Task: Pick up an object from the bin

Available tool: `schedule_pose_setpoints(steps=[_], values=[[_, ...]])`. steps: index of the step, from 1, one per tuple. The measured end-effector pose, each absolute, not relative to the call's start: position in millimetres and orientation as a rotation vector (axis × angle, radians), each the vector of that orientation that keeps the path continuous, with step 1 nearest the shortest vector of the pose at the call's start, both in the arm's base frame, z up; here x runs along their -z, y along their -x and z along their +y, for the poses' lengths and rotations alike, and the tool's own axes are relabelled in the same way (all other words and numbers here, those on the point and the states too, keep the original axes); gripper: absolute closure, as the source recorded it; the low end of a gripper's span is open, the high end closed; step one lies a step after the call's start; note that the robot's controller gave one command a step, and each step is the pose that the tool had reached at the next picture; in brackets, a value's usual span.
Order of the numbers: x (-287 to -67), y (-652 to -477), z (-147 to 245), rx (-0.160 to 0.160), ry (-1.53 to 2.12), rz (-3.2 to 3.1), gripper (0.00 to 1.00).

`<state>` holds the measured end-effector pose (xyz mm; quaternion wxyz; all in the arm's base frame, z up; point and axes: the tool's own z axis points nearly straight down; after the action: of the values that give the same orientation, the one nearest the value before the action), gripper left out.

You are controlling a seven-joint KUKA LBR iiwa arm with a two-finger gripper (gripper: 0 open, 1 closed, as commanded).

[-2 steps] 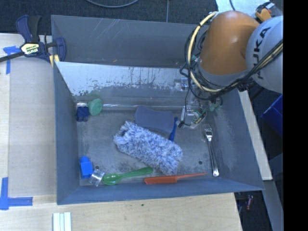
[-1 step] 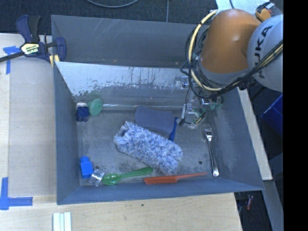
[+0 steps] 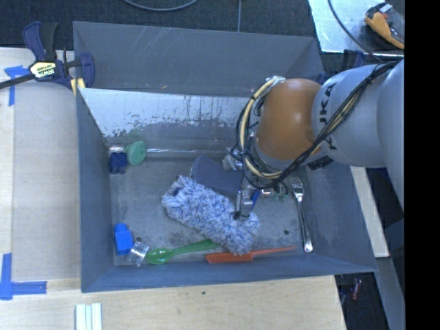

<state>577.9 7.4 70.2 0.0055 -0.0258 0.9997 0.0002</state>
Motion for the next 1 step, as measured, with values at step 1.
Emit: schedule_pose_setpoints(steps=[1], values=[[-136.5,-569.6,19.6,0.0,-0.003,3.121,0.0]])
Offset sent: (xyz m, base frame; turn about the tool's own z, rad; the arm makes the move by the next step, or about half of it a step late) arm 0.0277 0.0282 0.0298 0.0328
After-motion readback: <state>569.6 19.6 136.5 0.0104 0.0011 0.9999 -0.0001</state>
